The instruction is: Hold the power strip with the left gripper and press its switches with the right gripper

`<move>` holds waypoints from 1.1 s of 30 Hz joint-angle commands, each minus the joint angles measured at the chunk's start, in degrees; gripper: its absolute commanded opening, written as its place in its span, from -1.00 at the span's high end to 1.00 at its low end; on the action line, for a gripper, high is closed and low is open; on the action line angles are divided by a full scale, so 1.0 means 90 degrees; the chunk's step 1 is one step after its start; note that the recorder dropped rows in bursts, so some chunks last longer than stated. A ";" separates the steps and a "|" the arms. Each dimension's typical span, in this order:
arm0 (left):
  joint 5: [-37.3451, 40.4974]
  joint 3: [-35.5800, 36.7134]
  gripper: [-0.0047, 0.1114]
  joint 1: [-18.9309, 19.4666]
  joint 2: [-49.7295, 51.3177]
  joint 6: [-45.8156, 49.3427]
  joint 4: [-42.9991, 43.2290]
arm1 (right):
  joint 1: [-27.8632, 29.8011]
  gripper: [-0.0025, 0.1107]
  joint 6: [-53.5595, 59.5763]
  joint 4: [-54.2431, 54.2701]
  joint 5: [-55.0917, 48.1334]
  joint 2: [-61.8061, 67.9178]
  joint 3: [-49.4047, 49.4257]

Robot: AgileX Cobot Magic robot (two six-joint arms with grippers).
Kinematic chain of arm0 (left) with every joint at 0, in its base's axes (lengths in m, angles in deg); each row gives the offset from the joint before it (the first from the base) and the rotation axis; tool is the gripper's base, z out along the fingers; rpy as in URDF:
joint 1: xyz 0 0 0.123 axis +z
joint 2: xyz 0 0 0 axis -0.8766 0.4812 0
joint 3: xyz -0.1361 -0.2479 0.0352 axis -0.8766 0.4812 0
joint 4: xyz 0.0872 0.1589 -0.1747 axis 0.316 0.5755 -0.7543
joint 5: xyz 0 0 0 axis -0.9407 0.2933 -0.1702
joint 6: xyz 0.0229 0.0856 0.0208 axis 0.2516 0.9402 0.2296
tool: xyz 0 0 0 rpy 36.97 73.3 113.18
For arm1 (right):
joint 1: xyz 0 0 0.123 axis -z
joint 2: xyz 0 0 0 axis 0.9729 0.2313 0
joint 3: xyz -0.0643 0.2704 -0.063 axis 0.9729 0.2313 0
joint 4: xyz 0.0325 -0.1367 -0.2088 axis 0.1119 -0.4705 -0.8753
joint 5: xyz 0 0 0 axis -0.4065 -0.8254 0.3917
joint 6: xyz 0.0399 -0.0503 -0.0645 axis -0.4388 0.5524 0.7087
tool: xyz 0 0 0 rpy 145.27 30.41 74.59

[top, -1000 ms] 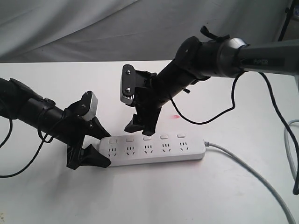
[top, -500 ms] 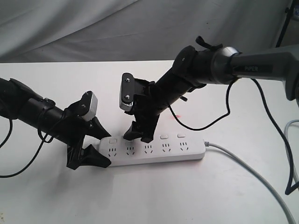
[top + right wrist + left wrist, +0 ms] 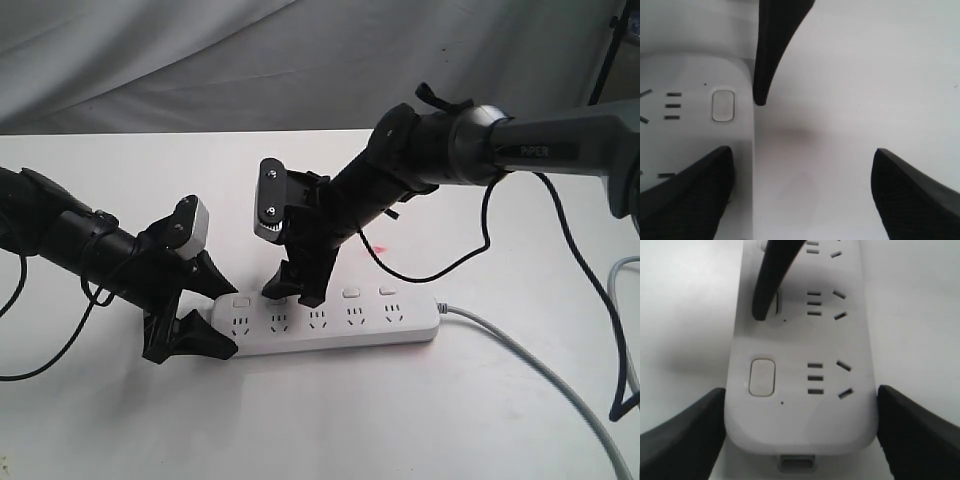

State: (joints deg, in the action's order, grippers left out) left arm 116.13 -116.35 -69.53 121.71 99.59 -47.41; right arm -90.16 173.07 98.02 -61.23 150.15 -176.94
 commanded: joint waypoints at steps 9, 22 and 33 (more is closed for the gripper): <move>-0.0052 0.0018 0.92 -0.0040 -0.0014 0.0013 -0.0006 | 0.0003 -0.29 0.0274 0.0011 -0.0159 -0.0417 0.0204; -0.0052 0.0018 0.92 -0.0040 -0.0014 0.0013 -0.0006 | 0.0062 -0.29 0.0261 0.0320 -0.0206 -0.0817 0.0279; -0.0052 0.0018 0.92 -0.0040 -0.0014 0.0013 -0.0006 | 0.0701 -0.29 0.0085 0.0328 -0.0953 -0.0817 0.0279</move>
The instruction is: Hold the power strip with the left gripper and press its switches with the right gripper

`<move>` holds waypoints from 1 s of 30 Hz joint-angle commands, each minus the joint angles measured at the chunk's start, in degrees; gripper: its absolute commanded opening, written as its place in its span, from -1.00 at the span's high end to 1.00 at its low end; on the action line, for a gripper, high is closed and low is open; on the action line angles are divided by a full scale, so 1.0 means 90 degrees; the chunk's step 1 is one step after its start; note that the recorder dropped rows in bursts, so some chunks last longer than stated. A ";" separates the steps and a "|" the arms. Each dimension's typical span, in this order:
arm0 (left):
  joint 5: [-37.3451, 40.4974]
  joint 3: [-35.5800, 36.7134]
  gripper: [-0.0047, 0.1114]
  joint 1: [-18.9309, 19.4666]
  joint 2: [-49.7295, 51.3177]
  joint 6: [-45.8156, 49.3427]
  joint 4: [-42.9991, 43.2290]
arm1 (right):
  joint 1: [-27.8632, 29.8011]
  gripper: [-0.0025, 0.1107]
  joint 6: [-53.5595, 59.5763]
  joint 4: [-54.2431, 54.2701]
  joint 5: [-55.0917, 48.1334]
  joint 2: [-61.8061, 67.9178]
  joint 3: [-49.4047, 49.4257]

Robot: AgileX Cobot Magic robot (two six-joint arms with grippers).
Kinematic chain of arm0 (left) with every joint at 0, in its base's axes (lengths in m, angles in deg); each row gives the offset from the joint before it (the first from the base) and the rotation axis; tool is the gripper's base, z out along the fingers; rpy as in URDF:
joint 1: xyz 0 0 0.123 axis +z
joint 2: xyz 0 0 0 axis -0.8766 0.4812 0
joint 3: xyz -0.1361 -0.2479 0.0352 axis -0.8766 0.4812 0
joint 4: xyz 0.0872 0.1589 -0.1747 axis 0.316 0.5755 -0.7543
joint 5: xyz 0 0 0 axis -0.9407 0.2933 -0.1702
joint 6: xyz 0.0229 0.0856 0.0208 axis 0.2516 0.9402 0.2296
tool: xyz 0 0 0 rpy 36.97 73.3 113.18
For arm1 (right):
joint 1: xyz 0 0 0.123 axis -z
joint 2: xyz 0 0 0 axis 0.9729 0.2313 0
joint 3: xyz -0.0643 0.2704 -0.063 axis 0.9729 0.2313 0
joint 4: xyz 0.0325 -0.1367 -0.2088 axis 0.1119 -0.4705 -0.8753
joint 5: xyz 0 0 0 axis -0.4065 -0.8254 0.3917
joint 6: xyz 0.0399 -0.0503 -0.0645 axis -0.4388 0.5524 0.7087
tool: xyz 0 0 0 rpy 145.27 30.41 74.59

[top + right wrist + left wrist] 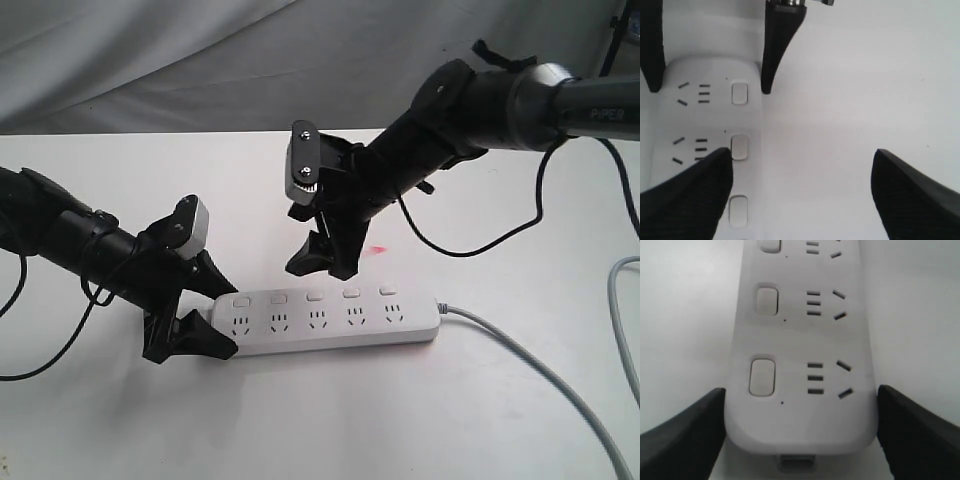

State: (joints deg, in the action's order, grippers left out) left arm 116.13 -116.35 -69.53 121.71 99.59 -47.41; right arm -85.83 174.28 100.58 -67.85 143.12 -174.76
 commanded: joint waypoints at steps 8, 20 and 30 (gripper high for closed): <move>-0.0052 0.0018 0.92 -0.0040 -0.0014 0.0013 -0.0006 | 0.0197 -0.29 0.0269 0.0115 0.0165 -0.0036 0.0370; -0.0052 0.0018 0.92 -0.0040 -0.0014 0.0013 -0.0006 | 0.0197 -0.29 0.0405 0.0280 0.0249 0.0203 0.0409; -0.0052 0.0018 0.92 -0.0040 -0.0014 0.0013 -0.0006 | 0.0197 -0.29 0.0433 0.0280 0.0281 0.0324 0.0409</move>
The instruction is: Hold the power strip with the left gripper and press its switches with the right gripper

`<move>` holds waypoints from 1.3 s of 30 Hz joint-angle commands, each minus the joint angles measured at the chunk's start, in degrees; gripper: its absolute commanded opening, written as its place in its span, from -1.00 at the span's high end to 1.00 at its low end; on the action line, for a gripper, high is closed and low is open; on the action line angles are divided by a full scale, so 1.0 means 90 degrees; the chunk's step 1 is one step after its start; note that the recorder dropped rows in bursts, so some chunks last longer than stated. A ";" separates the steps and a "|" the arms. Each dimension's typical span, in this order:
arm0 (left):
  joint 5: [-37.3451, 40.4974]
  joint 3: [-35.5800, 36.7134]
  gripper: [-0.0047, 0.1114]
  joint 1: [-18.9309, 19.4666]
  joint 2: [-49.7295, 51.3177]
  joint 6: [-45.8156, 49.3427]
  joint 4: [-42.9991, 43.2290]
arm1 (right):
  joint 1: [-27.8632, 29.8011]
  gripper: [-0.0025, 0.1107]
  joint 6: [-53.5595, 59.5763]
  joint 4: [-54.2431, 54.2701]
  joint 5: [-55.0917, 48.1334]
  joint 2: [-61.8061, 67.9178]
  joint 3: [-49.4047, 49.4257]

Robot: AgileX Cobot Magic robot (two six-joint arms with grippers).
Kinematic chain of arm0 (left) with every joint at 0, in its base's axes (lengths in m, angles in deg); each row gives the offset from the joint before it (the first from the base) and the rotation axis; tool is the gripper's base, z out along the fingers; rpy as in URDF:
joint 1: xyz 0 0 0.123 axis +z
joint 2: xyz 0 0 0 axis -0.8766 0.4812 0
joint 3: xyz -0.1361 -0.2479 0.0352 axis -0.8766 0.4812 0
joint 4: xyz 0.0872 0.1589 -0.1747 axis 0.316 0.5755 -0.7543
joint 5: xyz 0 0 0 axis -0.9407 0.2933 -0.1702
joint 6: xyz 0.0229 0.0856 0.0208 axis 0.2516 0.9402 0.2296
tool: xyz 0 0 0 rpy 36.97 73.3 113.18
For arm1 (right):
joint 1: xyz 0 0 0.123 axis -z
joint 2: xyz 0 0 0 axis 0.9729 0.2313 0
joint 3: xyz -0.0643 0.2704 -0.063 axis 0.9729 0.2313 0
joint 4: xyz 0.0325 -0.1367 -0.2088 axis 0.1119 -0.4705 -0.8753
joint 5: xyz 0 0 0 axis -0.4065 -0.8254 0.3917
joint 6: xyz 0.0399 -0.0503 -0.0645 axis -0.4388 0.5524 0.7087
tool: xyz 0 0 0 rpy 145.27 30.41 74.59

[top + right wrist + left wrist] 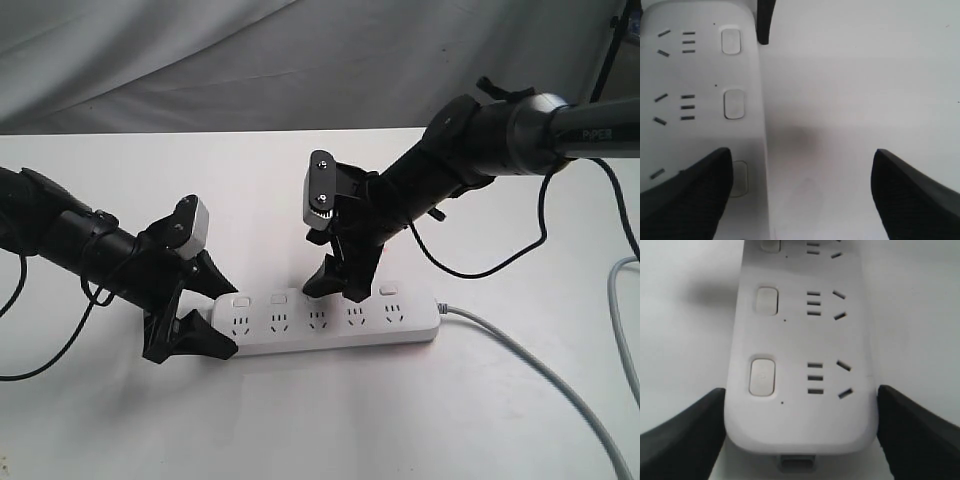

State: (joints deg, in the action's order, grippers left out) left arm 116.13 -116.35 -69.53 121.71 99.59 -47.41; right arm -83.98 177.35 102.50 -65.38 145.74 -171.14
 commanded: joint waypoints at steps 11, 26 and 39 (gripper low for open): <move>-0.0052 0.0018 0.92 -0.0040 -0.0014 0.0013 -0.0006 | -0.0021 -0.29 0.0090 -0.0366 0.0020 0.0041 0.0007; -0.0052 0.0018 0.92 -0.0040 -0.0014 0.0013 -0.0006 | -0.0281 -0.29 0.0083 -0.1217 0.0417 0.0211 0.0234; -0.0052 0.0018 0.92 -0.0040 -0.0014 0.0013 -0.0006 | -0.0281 -0.29 0.0061 -0.1678 0.0635 0.0211 0.0378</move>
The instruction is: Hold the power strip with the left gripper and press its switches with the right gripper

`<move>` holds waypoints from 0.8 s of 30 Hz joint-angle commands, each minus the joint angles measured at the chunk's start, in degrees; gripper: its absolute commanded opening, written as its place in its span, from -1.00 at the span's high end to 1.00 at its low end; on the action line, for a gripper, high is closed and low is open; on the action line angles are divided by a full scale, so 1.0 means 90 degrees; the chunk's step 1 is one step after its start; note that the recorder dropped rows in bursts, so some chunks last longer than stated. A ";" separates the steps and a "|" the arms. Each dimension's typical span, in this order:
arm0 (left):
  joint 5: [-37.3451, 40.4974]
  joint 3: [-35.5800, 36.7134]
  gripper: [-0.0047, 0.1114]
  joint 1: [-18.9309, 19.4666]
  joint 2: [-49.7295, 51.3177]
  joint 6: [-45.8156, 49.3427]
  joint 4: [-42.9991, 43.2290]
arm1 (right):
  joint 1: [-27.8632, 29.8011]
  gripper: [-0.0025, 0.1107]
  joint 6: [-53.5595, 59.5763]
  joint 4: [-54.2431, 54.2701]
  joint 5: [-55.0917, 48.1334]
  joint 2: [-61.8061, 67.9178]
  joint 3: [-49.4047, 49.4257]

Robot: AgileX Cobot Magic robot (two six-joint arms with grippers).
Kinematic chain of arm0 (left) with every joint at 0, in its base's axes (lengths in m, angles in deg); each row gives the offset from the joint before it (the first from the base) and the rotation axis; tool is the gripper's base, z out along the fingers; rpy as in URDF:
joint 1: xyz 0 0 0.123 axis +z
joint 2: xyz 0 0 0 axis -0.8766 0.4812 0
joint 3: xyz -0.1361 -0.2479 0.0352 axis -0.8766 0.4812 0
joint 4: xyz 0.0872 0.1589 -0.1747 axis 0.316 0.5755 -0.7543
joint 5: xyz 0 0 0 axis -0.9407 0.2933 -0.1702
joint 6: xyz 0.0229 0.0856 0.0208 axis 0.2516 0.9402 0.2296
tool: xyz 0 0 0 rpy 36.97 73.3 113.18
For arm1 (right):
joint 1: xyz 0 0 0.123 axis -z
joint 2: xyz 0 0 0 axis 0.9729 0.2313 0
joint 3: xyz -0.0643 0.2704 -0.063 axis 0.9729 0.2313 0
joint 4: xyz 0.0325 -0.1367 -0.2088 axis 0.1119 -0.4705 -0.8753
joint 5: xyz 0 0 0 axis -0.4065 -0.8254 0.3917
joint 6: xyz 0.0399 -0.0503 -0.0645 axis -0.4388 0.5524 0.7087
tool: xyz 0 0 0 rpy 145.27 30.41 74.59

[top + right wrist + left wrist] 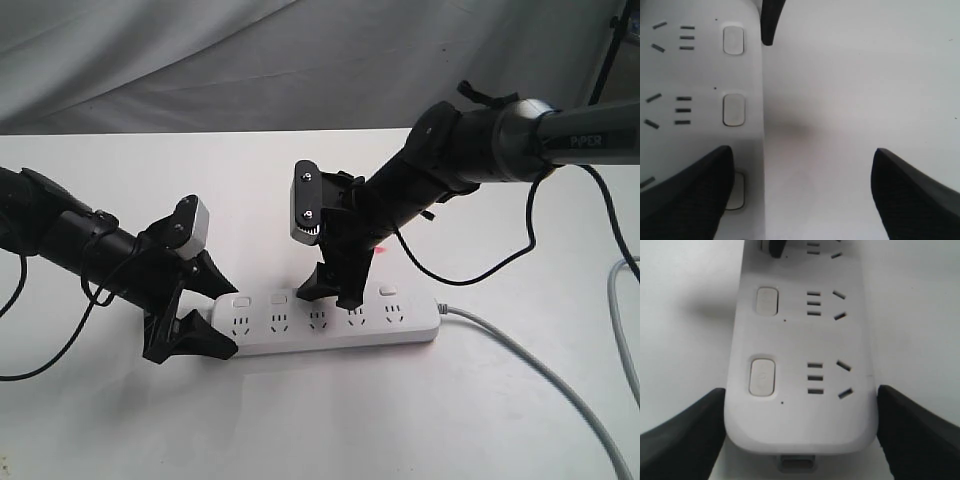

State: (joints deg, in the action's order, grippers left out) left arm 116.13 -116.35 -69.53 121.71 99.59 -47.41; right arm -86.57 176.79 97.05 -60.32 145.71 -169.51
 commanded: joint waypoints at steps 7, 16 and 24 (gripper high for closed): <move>-0.0052 0.0018 0.92 -0.0040 -0.0014 0.0013 -0.0006 | 0.0007 -0.29 -0.0024 -0.1276 0.0085 0.0214 0.0197; -0.0052 0.0018 0.92 -0.0040 -0.0014 0.0013 -0.0006 | 0.0007 -0.29 0.0052 0.0188 -0.0090 -0.0500 0.0157; -0.0052 0.0018 0.92 -0.0040 -0.0014 0.0013 -0.0006 | 0.0018 -0.29 -0.0042 0.0296 -0.0208 -0.0840 0.0218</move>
State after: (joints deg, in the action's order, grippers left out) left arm 116.02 -116.35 -69.53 121.71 99.59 -47.41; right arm -86.66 176.72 99.33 -61.88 138.43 -168.28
